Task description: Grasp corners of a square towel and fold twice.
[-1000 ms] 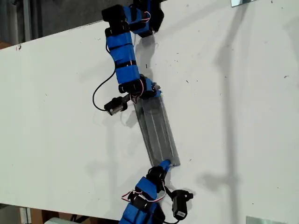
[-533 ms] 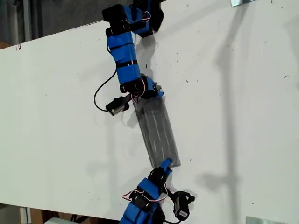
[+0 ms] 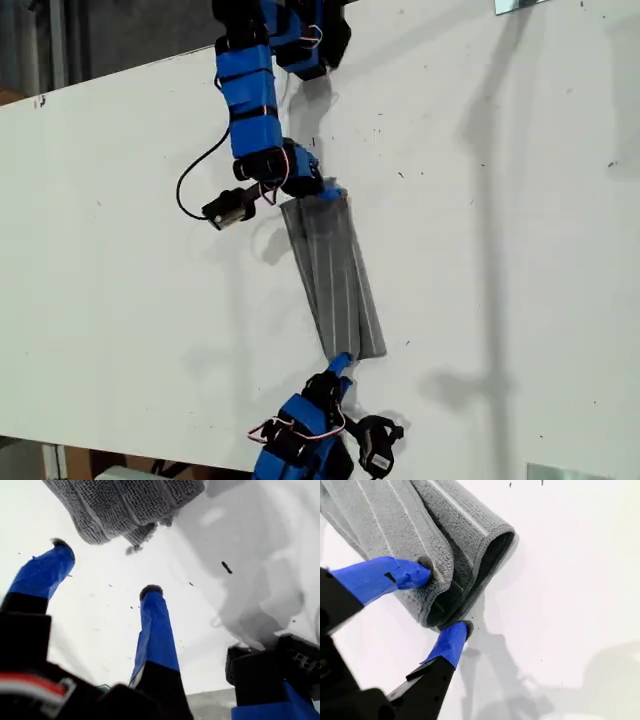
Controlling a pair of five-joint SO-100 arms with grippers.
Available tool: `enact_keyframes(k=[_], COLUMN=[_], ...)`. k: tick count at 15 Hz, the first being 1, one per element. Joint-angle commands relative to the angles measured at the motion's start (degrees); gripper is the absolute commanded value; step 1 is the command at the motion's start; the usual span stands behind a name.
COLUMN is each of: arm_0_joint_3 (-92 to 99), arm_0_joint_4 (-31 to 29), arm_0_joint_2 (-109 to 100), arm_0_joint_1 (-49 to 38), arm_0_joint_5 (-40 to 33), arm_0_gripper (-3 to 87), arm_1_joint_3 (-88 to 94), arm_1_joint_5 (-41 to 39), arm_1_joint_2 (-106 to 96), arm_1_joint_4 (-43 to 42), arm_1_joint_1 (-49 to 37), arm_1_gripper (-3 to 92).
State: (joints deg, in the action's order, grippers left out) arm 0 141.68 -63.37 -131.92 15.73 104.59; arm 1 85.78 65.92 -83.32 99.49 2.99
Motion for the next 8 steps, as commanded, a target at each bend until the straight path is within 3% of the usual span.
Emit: enact_keyframes(k=[1,4,5,6,7,8], arm_0_joint_3=[-1.9,-2.7,-2.6,-1.3,1.7,4.9], arm_0_joint_4=[1.0,0.6,-2.2,-4.9,-4.7,-3.9], arm_0_joint_2=[-1.6,-5.5,-7.9,-10.4,-13.5,-17.1], arm_0_joint_1=[2.0,3.0,2.5,1.7,1.1,1.1], arm_0_joint_5=[0.7,-1.5,-1.4,-0.5,-0.4,0.4], arm_0_gripper=[20.4,20.4,20.3,20.3,20.3,20.3], arm_1_joint_3=[0.9,2.2,2.5,3.2,4.0,4.1], arm_1_joint_5=[-0.8,-2.5,-3.3,-4.3,-5.4,-7.0], arm_1_joint_2=[-3.5,-1.0,-0.4,0.3,1.4,3.7], arm_1_joint_4=[-1.1,-3.2,-4.0,-5.5,-7.6,-9.5], arm_1_joint_1=[-1.2,-3.7,-4.4,-5.4,-6.5,-7.6], arm_1_gripper=[32.6,34.1,35.8,39.9,48.5,50.1])
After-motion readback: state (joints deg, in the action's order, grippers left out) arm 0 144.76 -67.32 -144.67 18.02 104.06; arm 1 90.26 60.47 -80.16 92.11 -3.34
